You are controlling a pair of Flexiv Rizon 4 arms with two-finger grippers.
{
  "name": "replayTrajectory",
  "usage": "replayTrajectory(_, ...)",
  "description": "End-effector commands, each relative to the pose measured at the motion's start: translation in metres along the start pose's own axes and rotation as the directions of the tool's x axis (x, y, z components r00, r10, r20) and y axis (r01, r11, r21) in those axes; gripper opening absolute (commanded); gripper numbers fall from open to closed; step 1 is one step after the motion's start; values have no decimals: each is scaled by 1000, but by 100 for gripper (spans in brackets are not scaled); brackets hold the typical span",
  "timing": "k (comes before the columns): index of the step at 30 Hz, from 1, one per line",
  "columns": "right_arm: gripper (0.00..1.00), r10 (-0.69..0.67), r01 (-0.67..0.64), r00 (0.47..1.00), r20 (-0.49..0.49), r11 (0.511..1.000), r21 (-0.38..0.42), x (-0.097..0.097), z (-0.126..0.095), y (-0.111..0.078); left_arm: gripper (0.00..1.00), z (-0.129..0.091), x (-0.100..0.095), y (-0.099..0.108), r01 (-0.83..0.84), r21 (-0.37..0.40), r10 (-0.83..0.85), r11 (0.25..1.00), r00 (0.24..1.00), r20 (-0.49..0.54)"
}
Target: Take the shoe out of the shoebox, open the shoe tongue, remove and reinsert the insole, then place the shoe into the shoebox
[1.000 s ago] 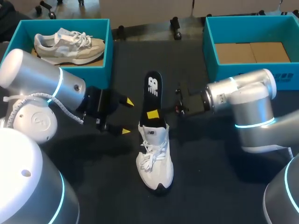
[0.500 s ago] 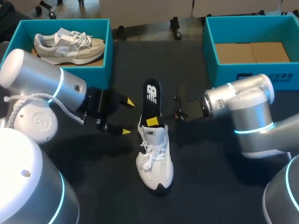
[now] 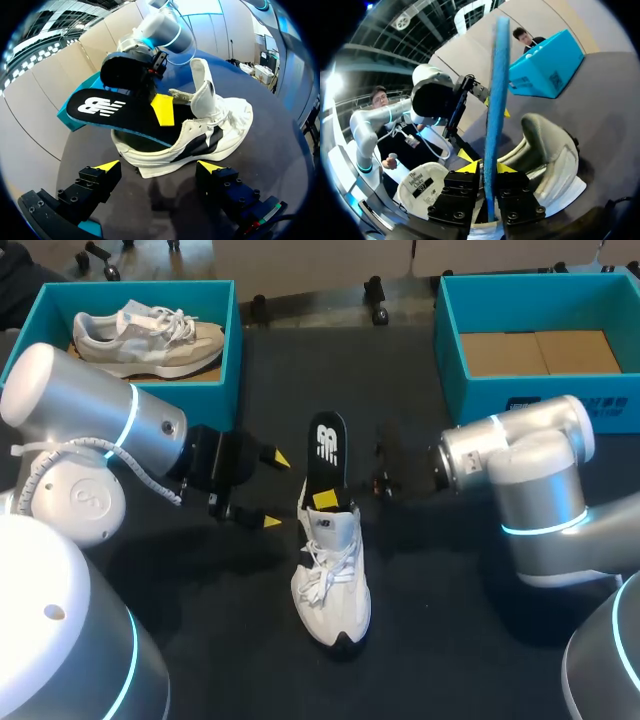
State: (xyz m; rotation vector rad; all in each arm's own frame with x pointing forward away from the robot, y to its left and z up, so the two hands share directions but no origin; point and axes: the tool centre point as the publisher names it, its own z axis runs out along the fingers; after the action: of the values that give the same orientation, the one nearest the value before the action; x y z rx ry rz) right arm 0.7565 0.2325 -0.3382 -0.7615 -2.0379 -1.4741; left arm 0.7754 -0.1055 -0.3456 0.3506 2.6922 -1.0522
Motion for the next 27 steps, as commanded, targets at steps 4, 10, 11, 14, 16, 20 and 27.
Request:
replayTrajectory(4,20,-21,20,1000,8,999,29,-1,-8,14,100,-3,-1,2,0,-2,0,1000,1000,1)
replayTrajectory(10,0,-23,24,1000,-18,999,44,-10,-5,17,100,-4,-1,2,-2,-5,2,1000,1000,4)
replayTrajectory(11,0,-19,20,1000,-25,999,46,-11,-5,16,100,-4,-1,2,-3,-5,3,1000,1000,4)
replayTrajectory(14,0,-2,3,1000,-29,998,55,-13,-5,10,100,-4,-1,2,-4,-4,4,1000,1000,4)
replayTrajectory(16,0,9,-7,999,-31,998,59,-12,-5,6,100,-4,-1,1,-3,-4,3,1000,1000,3)
replayTrajectory(20,0,41,-38,999,-36,997,71,-7,-3,-4,100,-3,-1,1,-3,-4,3,1000,1000,3)
replayTrajectory(27,0,77,-74,996,-45,995,67,1,4,-15,100,-1,0,0,2,-3,-2,1000,1000,3)
